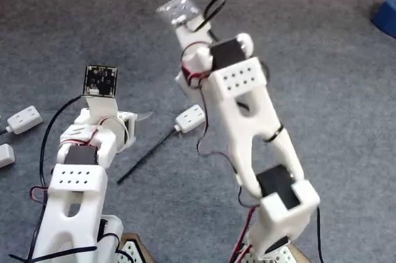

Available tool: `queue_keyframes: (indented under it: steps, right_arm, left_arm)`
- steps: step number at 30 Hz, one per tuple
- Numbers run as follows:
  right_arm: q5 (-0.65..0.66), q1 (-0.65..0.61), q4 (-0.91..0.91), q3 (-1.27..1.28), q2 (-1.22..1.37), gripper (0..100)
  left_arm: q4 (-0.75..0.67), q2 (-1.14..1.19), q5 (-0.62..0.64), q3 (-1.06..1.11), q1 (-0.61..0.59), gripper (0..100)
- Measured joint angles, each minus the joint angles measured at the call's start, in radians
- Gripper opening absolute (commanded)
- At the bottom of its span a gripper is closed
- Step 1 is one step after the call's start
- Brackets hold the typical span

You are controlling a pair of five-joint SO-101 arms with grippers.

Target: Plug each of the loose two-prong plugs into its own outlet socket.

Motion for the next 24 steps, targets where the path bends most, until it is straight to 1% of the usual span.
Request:
queue_keyframes:
  steps: [3, 6, 9, 12, 16, 20, 24]
  right_arm:
    - [-0.006, -0.035, -0.158, 0.236, -0.127, 0.9]
    - [-0.002, -0.066, -0.311, 0.485, -0.316, 0.9]
    - [0.008, -0.074, -0.413, 0.709, -0.505, 0.9]
    - [0.011, -0.074, -0.476, 0.913, -0.634, 0.9]
    - [0.012, -0.074, -0.548, 1.109, -0.753, 0.9]
    - [0.006, -0.08, -0.577, 1.22, -0.867, 0.9]
    - [-0.002, -0.117, -0.583, 1.287, -0.961, 0.9]
  left_arm:
    - [0.008, 0.0, 0.0, 0.0, 0.002, 35]
    - [0.008, 0.0, 0.0, 0.0, 0.002, 35]
    - [0.008, 0.0, 0.0, -0.005, 0.002, 35]
    - [0.008, -0.018, -0.009, -0.005, 0.009, 35]
    - [0.046, -0.074, -0.081, -0.008, 0.087, 36]
    - [0.083, -0.12, -0.095, -0.009, 0.158, 37]
    - [0.084, -0.126, -0.095, -0.009, 0.19, 43]
